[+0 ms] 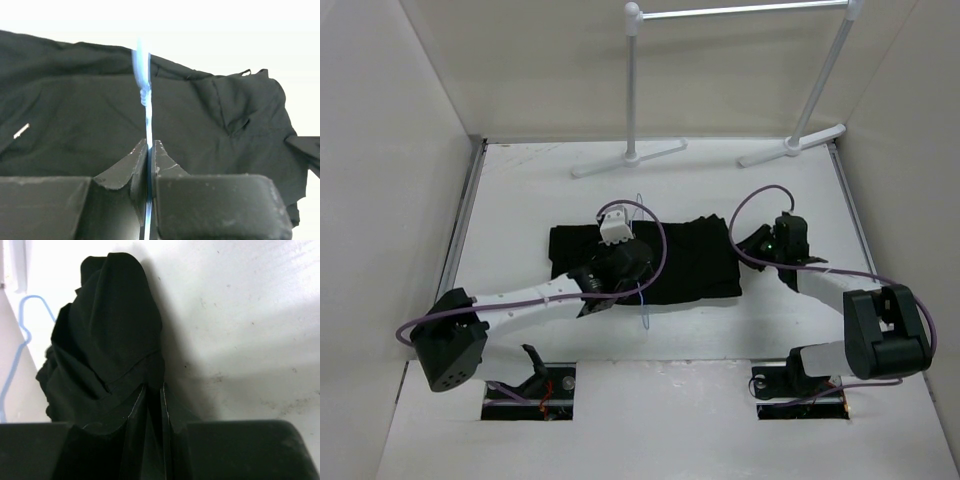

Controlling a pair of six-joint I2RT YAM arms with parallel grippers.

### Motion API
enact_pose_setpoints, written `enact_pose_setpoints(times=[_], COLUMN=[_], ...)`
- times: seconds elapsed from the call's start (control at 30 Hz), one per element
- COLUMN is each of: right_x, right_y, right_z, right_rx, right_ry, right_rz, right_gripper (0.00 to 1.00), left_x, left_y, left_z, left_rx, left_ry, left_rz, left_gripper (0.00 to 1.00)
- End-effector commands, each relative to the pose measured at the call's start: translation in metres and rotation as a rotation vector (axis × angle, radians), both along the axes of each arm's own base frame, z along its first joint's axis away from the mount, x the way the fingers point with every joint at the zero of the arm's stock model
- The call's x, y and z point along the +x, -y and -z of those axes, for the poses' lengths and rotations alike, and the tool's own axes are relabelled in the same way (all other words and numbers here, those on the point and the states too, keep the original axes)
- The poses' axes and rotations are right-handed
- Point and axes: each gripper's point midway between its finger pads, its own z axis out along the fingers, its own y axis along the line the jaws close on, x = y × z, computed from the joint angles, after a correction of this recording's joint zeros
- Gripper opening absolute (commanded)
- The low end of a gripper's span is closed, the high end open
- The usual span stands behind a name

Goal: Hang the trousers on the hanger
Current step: Place the trousers on the hanger, then place the hanger at the clothesline.

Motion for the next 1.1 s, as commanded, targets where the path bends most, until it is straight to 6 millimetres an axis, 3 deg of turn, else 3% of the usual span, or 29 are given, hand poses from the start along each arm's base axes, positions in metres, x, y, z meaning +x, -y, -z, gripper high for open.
enact_pose_setpoints(times=[0.0, 0.1, 0.17, 0.23, 0.3, 0.4, 0.53, 0.67, 0.77, 0.93, 1.07], right_x=[0.011, 0.005, -0.001, -0.009, -0.014, -0.031, -0.064, -0.108, -0.129, -0.132, -0.121], right_y=[0.002, 0.001, 0.000, -0.003, -0.005, -0.007, -0.012, -0.048, -0.065, -0.100, -0.127], right_z=[-0.009, -0.012, -0.021, -0.045, -0.081, -0.151, -0.240, -0.307, -0.334, -0.340, -0.326], right_rx=[-0.038, -0.039, -0.039, -0.049, -0.066, -0.089, -0.055, 0.048, 0.084, 0.106, 0.082], right_ry=[0.035, 0.040, 0.048, 0.094, 0.180, 0.349, 0.570, 0.751, 0.839, 0.859, 0.845], right_rz=[0.008, 0.003, -0.002, -0.027, -0.043, -0.067, -0.124, -0.322, -0.406, -0.513, -0.551], right_gripper=[0.22, 0.30, 0.47, 0.63, 0.71, 0.76, 0.69, 0.53, 0.56, 0.69, 0.71], left_x=[0.011, 0.008, 0.005, 0.003, -0.001, -0.008, -0.016, -0.012, -0.006, 0.002, 0.003], left_y=[0.002, 0.012, 0.018, 0.023, 0.032, 0.044, 0.054, 0.064, 0.073, 0.094, 0.105], left_z=[-0.045, -0.080, -0.114, -0.150, -0.190, -0.245, -0.293, -0.304, -0.303, -0.294, -0.293], left_rx=[0.076, 0.036, 0.029, 0.027, 0.029, -0.004, -0.060, -0.091, -0.093, -0.099, -0.106], left_ry=[0.099, 0.136, 0.157, 0.186, 0.229, 0.274, 0.295, 0.298, 0.291, 0.268, 0.262], left_rz=[-0.009, 0.031, 0.053, 0.078, 0.128, 0.208, 0.276, 0.313, 0.330, 0.367, 0.384], left_gripper=[0.01, 0.01, 0.01, 0.00, 0.00, 0.00, 0.00, 0.00, 0.00, 0.00, 0.00])
